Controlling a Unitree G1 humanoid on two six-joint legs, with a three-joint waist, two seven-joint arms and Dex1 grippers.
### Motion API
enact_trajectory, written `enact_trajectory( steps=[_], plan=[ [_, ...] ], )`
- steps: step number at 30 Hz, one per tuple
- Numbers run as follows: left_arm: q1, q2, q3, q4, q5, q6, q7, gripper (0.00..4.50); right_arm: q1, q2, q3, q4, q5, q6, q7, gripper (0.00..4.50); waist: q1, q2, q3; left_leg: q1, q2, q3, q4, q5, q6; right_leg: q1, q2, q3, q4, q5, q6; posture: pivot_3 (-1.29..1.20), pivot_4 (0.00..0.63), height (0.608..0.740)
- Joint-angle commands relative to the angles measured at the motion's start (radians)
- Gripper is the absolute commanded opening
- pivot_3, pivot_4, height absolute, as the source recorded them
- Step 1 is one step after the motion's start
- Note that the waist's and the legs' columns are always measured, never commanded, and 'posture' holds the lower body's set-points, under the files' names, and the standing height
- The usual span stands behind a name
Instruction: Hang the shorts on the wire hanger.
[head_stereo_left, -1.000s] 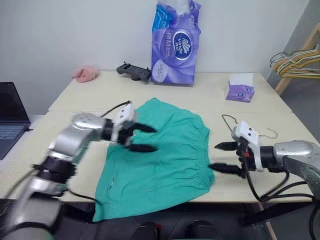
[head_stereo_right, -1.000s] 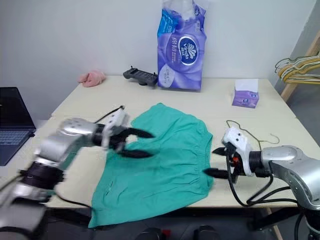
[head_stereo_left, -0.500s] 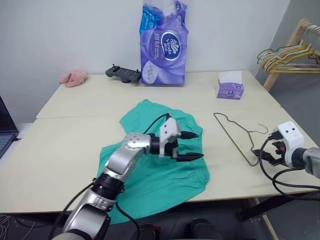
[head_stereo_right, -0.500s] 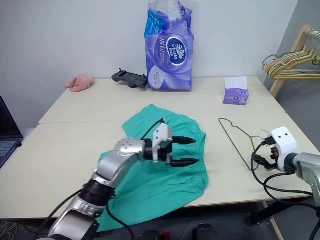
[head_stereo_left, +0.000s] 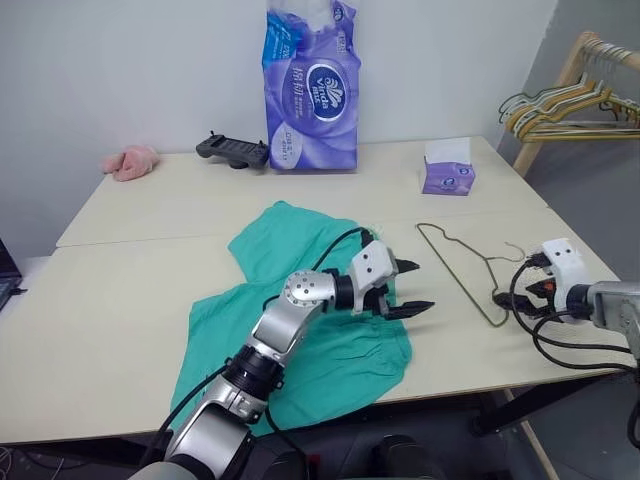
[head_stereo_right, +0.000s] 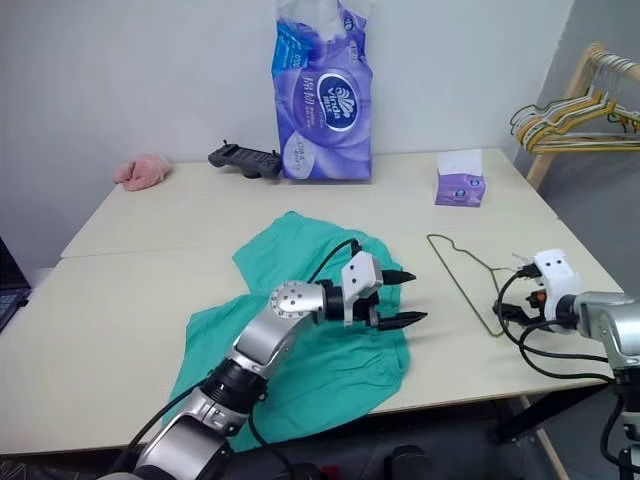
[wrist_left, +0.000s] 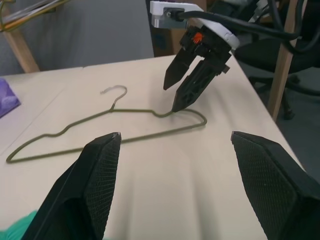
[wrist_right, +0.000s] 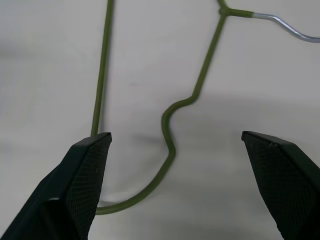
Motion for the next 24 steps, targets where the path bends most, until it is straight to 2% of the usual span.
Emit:
enact_trajectory(
  steps=[1, 11, 12, 14, 16, 24],
  plan=[
    [0.016, 0.02, 0.009, -0.055, 0.006, 0.006, 0.0, 3.74, -0.042, 0.013, 0.019, 0.051, -0.031, -0.06, 0.015, 4.44, 0.0, 0.0, 0.0, 0.0, 0.0, 0.0, 0.0, 0.0, 0.0, 0.0, 0.0, 0.0, 0.0, 0.0, 0.0, -0.11, 0.039, 0.74],
    [0.053, 0.075, 0.03, -0.125, -0.004, 0.039, 0.005, 3.74, -0.099, 0.059, 0.083, 0.276, -0.12, -0.209, 0.064, 4.44, 0.021, 0.0, -0.001, 0.001, -0.001, 0.0, 0.001, 0.0, 0.0, 0.0, -0.001, 0.0, 0.0, 0.0, 0.0, -0.07, 0.029, 0.74],
    [0.053, 0.078, 0.032, -0.13, -0.006, 0.043, 0.005, 3.74, -0.105, 0.064, 0.086, 0.295, -0.127, -0.22, 0.072, 4.28, 0.021, 0.0, -0.002, 0.001, -0.001, 0.0, 0.001, 0.0, 0.0, 0.0, -0.001, 0.001, 0.0, 0.0, 0.0, -0.07, 0.029, 0.74],
    [0.053, 0.085, 0.039, -0.141, -0.011, 0.054, 0.006, 3.74, -0.118, 0.073, 0.092, 0.33, -0.138, -0.232, 0.09, 3.85, 0.022, -0.002, -0.003, 0.001, -0.001, 0.001, 0.001, 0.0, 0.0, 0.001, -0.001, 0.001, 0.0, 0.0, 0.0, -0.06, 0.027, 0.74],
    [0.054, 0.091, 0.044, -0.148, -0.014, 0.062, 0.009, 3.74, -0.126, 0.078, 0.094, 0.344, -0.143, -0.232, 0.105, 3.22, 0.023, -0.002, -0.004, 0.001, -0.001, 0.001, 0.001, 0.0, 0.0, 0.001, -0.001, 0.001, 0.0, 0.0, 0.0, -0.06, 0.027, 0.74],
    [0.05, 0.112, 0.073, -0.142, -0.018, 0.076, 0.006, 3.74, -0.068, 0.071, 0.122, 0.232, -0.143, -0.208, 0.204, 0.36, 0.025, -0.003, -0.006, 0.001, -0.001, 0.0, 0.001, 0.0, 0.0, 0.001, -0.001, 0.001, 0.0, 0.0, 0.0, -0.05, 0.029, 0.74]
  ],
)
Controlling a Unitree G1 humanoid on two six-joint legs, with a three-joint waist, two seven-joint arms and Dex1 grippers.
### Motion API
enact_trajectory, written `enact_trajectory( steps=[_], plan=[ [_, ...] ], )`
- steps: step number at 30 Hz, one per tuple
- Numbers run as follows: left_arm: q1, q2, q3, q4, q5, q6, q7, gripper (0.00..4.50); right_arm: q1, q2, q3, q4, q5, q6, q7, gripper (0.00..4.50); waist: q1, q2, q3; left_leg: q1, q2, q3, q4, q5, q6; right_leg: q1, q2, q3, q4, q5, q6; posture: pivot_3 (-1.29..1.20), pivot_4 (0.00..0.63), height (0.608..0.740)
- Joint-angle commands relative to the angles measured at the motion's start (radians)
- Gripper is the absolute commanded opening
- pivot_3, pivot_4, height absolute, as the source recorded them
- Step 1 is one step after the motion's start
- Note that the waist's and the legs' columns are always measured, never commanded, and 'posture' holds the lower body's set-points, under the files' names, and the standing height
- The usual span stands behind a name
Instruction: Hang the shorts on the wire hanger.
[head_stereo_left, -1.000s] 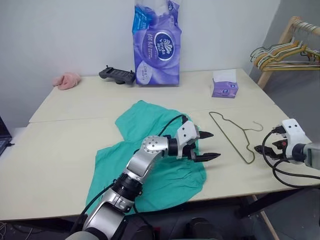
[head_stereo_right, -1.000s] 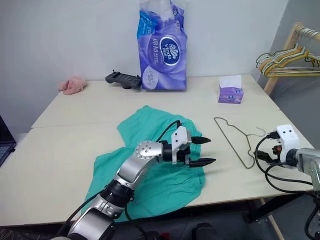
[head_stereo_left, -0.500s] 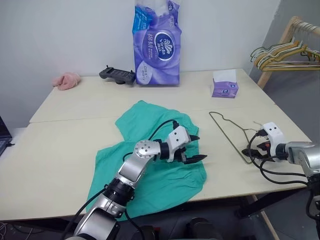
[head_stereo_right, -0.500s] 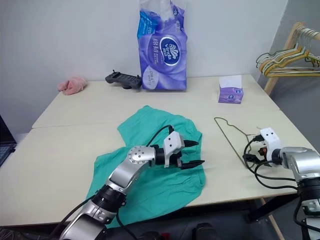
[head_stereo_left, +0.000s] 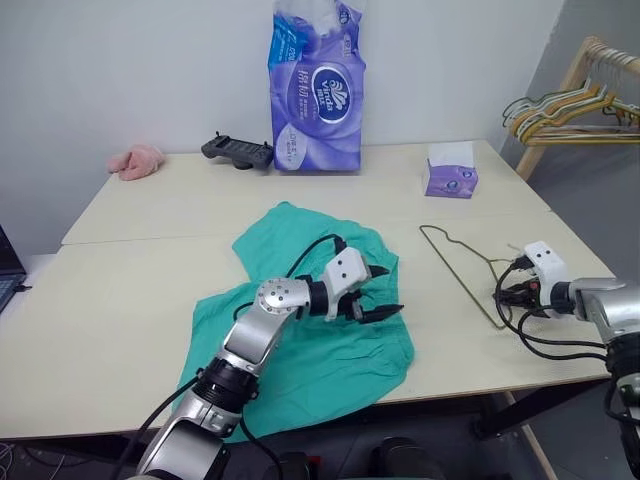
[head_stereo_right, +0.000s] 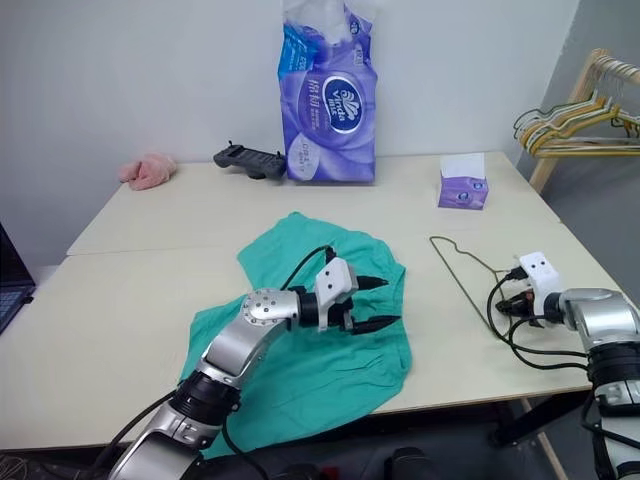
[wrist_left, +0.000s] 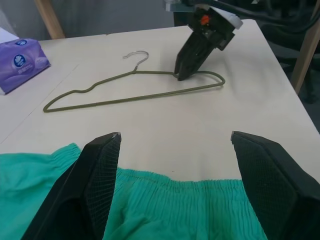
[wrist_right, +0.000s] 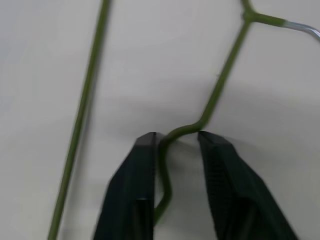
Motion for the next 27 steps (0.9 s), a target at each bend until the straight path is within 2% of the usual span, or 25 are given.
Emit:
enact_trajectory(
  steps=[1, 8, 10, 13, 18, 21, 27],
  plan=[
    [-0.012, 0.0, 0.027, -0.03, -0.013, -0.003, 0.003, 3.74, 0.03, 0.008, 0.033, -0.039, 0.001, 0.011, 0.046, 0.02, 0.001, 0.0, -0.001, 0.0, 0.0, 0.0, 0.0, 0.0, 0.0, 0.0, 0.0, 0.0, 0.0, 0.0, 0.0, -0.05, 0.03, 0.74],
    [-0.032, 0.008, 0.045, -0.002, -0.011, -0.009, -0.003, 3.74, 0.032, -0.021, 0.02, -0.018, -0.06, -0.074, 0.02, 0.02, 0.005, -0.001, -0.002, 0.0, 0.0, 0.0, 0.0, 0.0, 0.0, 0.0, 0.0, 0.0, 0.0, 0.0, 0.0, -0.05, 0.033, 0.74],
    [-0.042, 0.011, 0.062, 0.013, -0.009, -0.012, 0.005, 3.74, 0.042, -0.052, 0.01, -0.013, -0.105, -0.161, -0.01, 0.02, 0.008, -0.001, -0.002, 0.0, 0.0, 0.0, 0.0, 0.0, 0.0, 0.0, 0.0, 0.0, 0.0, 0.0, 0.0, -0.06, 0.034, 0.74],
    [-0.058, 0.017, 0.08, 0.043, -0.006, -0.024, 0.014, 3.74, 0.023, -0.069, -0.065, 0.028, -0.115, -0.192, -0.099, 0.02, 0.02, 0.0, -0.002, 0.0, -0.002, 0.001, 0.001, 0.0, 0.0, 0.0, -0.001, 0.001, 0.0, 0.0, 0.0, -0.06, 0.033, 0.74],
    [-0.065, 0.011, 0.084, 0.059, -0.008, -0.032, 0.008, 3.74, -0.035, -0.122, -0.153, 0.222, -0.159, -0.272, -0.286, 0.02, 0.027, 0.0, -0.002, 0.0, -0.003, 0.003, 0.001, 0.0, 0.0, 0.0, -0.002, 0.003, 0.0, 0.001, 0.001, -0.07, 0.031, 0.74],
    [-0.072, 0.002, 0.08, 0.072, -0.005, -0.044, 0.002, 3.74, -0.038, -0.155, -0.17, 0.288, -0.181, -0.362, -0.332, 0.02, 0.026, 0.001, -0.002, 0.0, -0.002, 0.005, 0.001, 0.0, 0.0, 0.0, -0.002, 0.004, 0.0, 0.001, 0.001, -0.09, 0.028, 0.74],
    [-0.14, 0.004, 0.152, 0.137, -0.047, -0.058, -0.005, 3.74, 0.066, -0.199, -0.204, 0.132, -0.196, -0.612, -0.32, 0.02, 0.009, 0.001, -0.002, 0.002, 0.0, 0.01, -0.002, 0.0, 0.0, 0.0, 0.001, 0.01, 0.0, 0.001, 0.001, -0.12, 0.027, 0.74]
  ],
)
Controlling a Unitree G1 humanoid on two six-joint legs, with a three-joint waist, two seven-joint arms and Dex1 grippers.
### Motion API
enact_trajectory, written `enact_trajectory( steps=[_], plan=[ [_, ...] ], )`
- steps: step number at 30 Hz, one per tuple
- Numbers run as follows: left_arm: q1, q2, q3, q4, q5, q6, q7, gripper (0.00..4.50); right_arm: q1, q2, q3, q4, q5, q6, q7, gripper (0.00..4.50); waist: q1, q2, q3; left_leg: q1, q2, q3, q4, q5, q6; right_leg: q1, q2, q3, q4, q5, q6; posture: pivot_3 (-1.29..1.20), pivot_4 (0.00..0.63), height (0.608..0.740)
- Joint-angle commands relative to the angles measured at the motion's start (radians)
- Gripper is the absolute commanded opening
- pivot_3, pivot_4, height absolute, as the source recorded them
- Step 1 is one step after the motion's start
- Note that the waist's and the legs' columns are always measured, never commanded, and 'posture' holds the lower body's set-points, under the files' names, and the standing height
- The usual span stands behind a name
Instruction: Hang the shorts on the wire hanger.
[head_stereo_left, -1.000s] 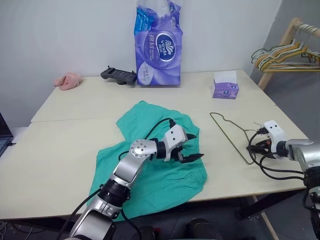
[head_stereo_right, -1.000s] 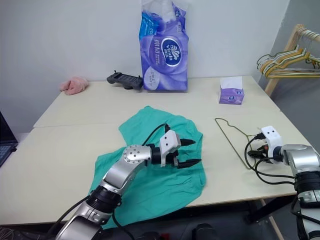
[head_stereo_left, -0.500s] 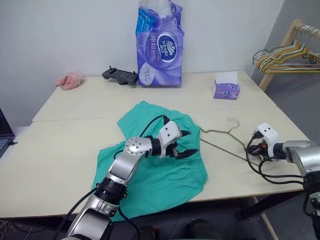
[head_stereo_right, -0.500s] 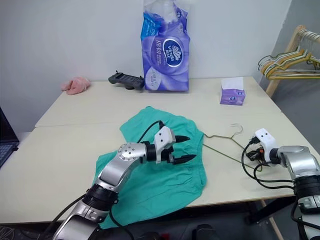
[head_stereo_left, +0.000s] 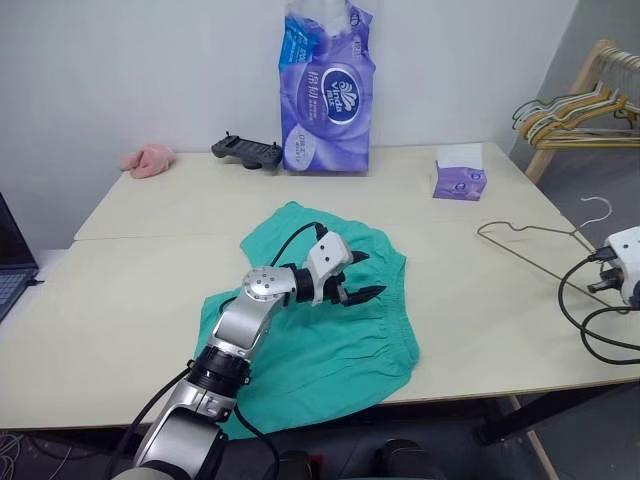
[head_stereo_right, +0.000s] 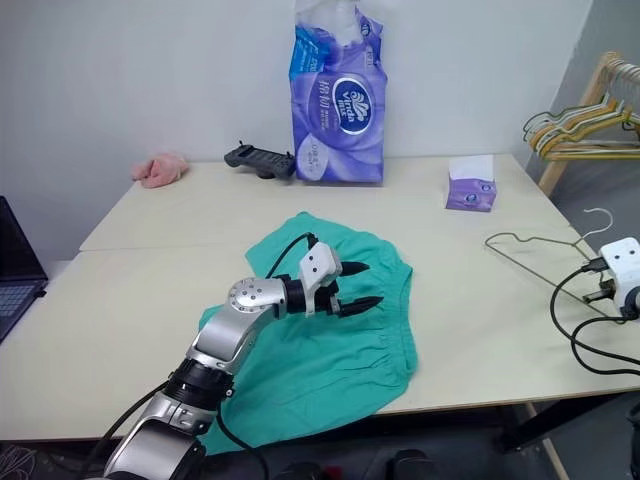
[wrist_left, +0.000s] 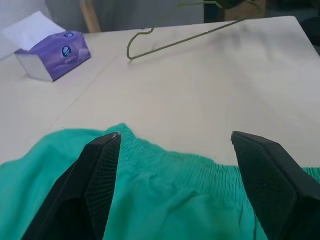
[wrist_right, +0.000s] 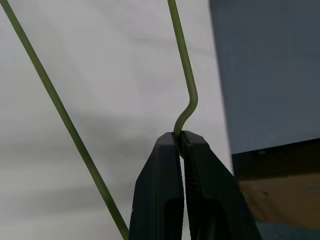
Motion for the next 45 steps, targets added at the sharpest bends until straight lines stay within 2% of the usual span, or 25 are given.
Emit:
enact_trajectory(
  steps=[1, 6, 10, 17, 24, 30, 40, 43, 45],
  plan=[
    [-0.077, 0.021, 0.092, 0.024, -0.053, -0.018, -0.018, 3.74, 0.057, -0.043, -0.042, -0.169, -0.008, -0.222, 0.015, 0.02, -0.011, 0.0, 0.0, 0.0, 0.0, 0.0, 0.0, 0.0, 0.0, 0.0, 0.0, 0.0, 0.0, 0.0, 0.0, -0.12, 0.026, 0.74],
    [-0.194, 0.081, 0.147, 0.085, -0.128, 0.063, -0.116, 3.74, 0.083, -0.057, -0.033, -0.311, -0.053, -0.441, 0.008, 0.02, -0.035, 0.001, 0.0, 0.001, 0.0, 0.001, 0.0, -0.001, 0.001, -0.001, 0.0, 0.002, 0.002, -0.004, 0.008, -0.12, 0.02, 0.74],
    [-0.308, 0.125, 0.189, 0.178, -0.222, 0.246, -0.226, 3.74, 0.019, -0.058, 0.036, -0.383, -0.191, -0.637, -0.055, 0.02, -0.042, 0.001, 0.0, 0.002, -0.001, 0.002, 0.0, -0.002, 0.0, 0.0, 0.0, 0.003, 0.002, -0.004, 0.007, -0.12, 0.011, 0.74],
    [-0.429, 0.157, 0.118, 0.393, -0.112, 0.117, -0.349, 3.74, -0.075, -0.046, 0.11, -0.483, -0.299, -0.805, -0.047, 0.02, -0.041, 0.001, 0.0, 0.002, -0.002, 0.002, 0.001, -0.002, -0.001, 0.0, 0.0, 0.004, 0.001, -0.003, 0.005, -0.13, 0.0, 0.74],
    [-0.466, 0.104, 0.072, 0.523, -0.012, -0.064, -0.383, 3.74, -0.103, -0.01, 0.124, -0.614, -0.291, -0.785, 0.003, 0.02, -0.042, 0.001, 0.0, 0.003, -0.001, 0.004, 0.001, -0.004, -0.001, -0.001, 0.0, 0.006, 0.001, -0.003, 0.005, -0.14, 0.0, 0.74],
    [-0.443, 0.068, 0.027, 0.52, 0.029, -0.101, -0.434, 3.74, -0.182, 0.044, 0.151, -0.684, -0.298, -0.71, 0.059, 0.02, -0.048, 0.001, 0.0, 0.003, -0.001, 0.005, 0.002, -0.005, 0.001, -0.001, 0.0, 0.007, 0.001, -0.003, 0.006, -0.16, 0.0, 0.74],
    [-0.446, 0.032, 0.007, 0.598, 0.114, -0.183, -0.38, 3.74, -0.27, 0.105, 0.172, -0.734, -0.308, -0.638, 0.11, 0.02, -0.048, 0.0, 0.0, 0.003, -0.001, 0.005, 0.002, -0.005, 0.002, -0.001, -0.001, 0.007, 0.001, -0.003, 0.006, -0.16, 0.0, 0.74],
    [-0.457, 0.022, 0.029, 0.632, 0.118, -0.195, -0.352, 3.13, -0.277, 0.107, 0.173, -0.736, -0.308, -0.635, 0.118, 0.0, -0.048, 0.0, 0.0, 0.003, -0.001, 0.005, 0.002, -0.006, 0.002, -0.002, -0.001, 0.007, 0.002, -0.003, 0.006, -0.16, 0.0, 0.74],
    [-0.465, 0.02, 0.036, 0.644, 0.114, -0.199, -0.356, 2.56, -0.276, 0.105, 0.173, -0.735, -0.309, -0.639, 0.12, 0.0, -0.048, 0.0, 0.0, 0.003, -0.001, 0.005, 0.002, -0.006, 0.002, -0.002, -0.001, 0.007, 0.002, -0.003, 0.006, -0.16, 0.0, 0.74]
  ],
)
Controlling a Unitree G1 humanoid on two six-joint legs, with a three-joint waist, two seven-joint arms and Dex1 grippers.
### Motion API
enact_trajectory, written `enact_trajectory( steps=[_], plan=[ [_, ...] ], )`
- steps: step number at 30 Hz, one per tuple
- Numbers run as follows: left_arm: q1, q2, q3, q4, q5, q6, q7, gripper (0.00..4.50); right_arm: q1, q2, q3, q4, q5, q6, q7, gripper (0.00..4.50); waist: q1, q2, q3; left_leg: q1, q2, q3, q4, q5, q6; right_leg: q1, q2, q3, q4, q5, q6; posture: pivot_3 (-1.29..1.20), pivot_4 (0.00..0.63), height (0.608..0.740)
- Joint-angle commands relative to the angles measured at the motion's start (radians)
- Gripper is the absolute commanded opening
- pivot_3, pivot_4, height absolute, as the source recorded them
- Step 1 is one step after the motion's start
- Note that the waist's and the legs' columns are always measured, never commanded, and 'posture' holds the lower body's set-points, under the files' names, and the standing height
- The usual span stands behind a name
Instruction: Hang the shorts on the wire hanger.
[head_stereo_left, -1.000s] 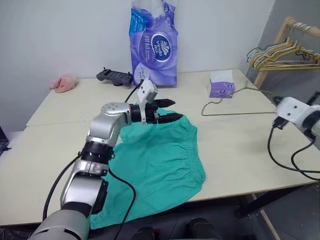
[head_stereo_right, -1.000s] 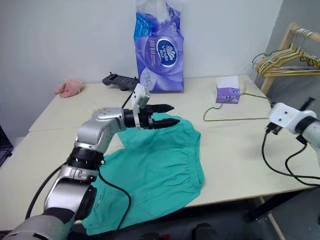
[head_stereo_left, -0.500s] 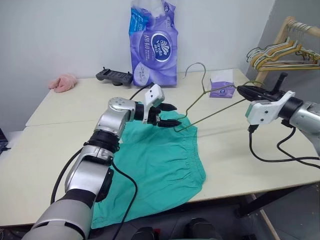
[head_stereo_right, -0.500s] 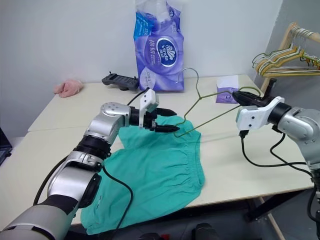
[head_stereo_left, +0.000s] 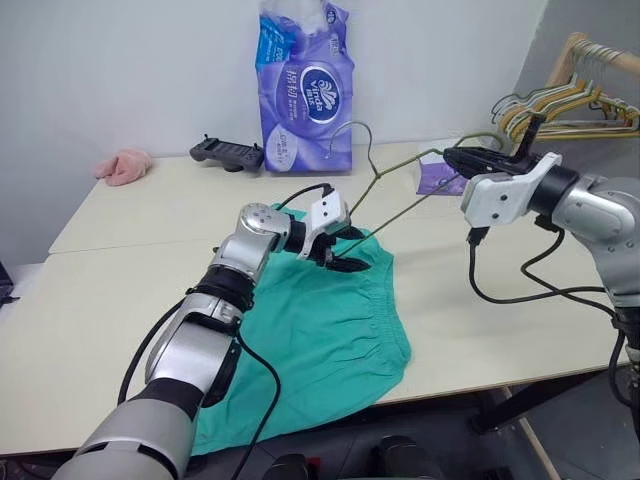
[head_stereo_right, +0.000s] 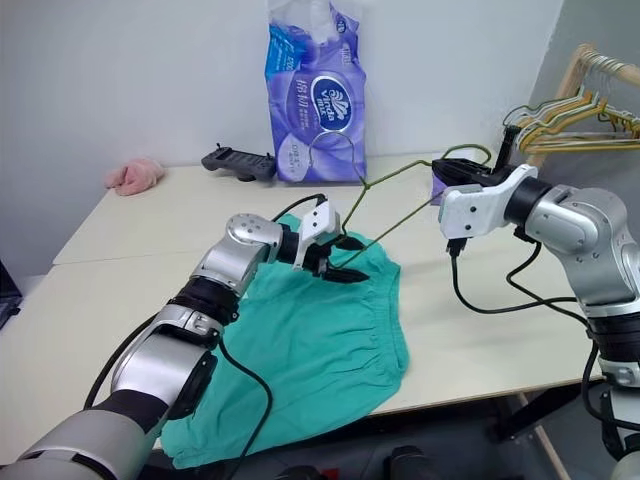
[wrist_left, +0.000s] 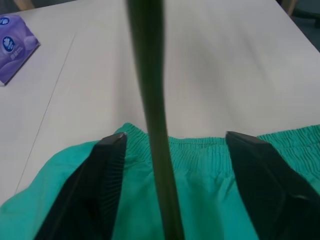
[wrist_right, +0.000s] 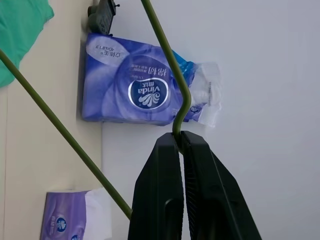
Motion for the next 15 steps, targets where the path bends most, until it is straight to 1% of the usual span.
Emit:
enact_trajectory(
  steps=[1, 5, 7, 8, 15],
  plan=[
    [-0.037, -0.004, 0.023, 0.018, -0.001, -0.025, 0.008, 2.28, -0.03, -0.002, -0.022, -0.031, 0.009, -0.004, 0.0, 0.0, 0.0, 0.0, 0.0, 0.0, 0.0, 0.0, 0.0, 0.0, 0.0, 0.0, 0.0, 0.0, 0.0, 0.0, 0.0, -0.16, 0.0, 0.74],
    [-0.051, -0.004, 0.028, 0.045, -0.001, -0.038, 0.008, 1.0, -0.03, 0.001, -0.019, -0.028, 0.007, -0.003, -0.001, 0.0, 0.0, 0.0, 0.0, 0.0, 0.0, 0.0, 0.0, 0.0, 0.0, 0.0, 0.0, 0.0, 0.0, 0.0, 0.0, -0.16, 0.0, 0.74],
    [-0.058, -0.005, 0.032, 0.056, -0.004, -0.043, 0.007, 0.27, -0.034, 0.007, -0.017, -0.028, 0.01, 0.004, 0.0, 0.0, 0.0, 0.0, 0.0, 0.0, 0.0, 0.0, 0.0, 0.0, 0.0, 0.0, 0.0, 0.0, 0.0, 0.0, 0.0, -0.16, 0.0, 0.74],
    [-0.061, -0.006, 0.034, 0.061, -0.005, -0.044, 0.008, 0.07, -0.035, 0.008, -0.016, -0.028, 0.011, 0.005, 0.001, 0.0, 0.0, 0.0, 0.0, 0.0, 0.0, 0.0, 0.0, 0.0, 0.0, 0.0, 0.0, 0.0, 0.0, 0.0, 0.0, -0.16, 0.0, 0.74],
    [-0.076, -0.011, 0.037, 0.083, 0.01, -0.064, 0.024, 0.02, -0.033, 0.014, -0.01, -0.031, -0.004, 0.034, 0.013, 0.0, -0.001, 0.0, 0.0, 0.0, 0.0, 0.0, 0.0, 0.0, 0.0, 0.0, 0.0, 0.0, 0.0, 0.0, 0.0, -0.17, 0.0, 0.74]
  ],
)
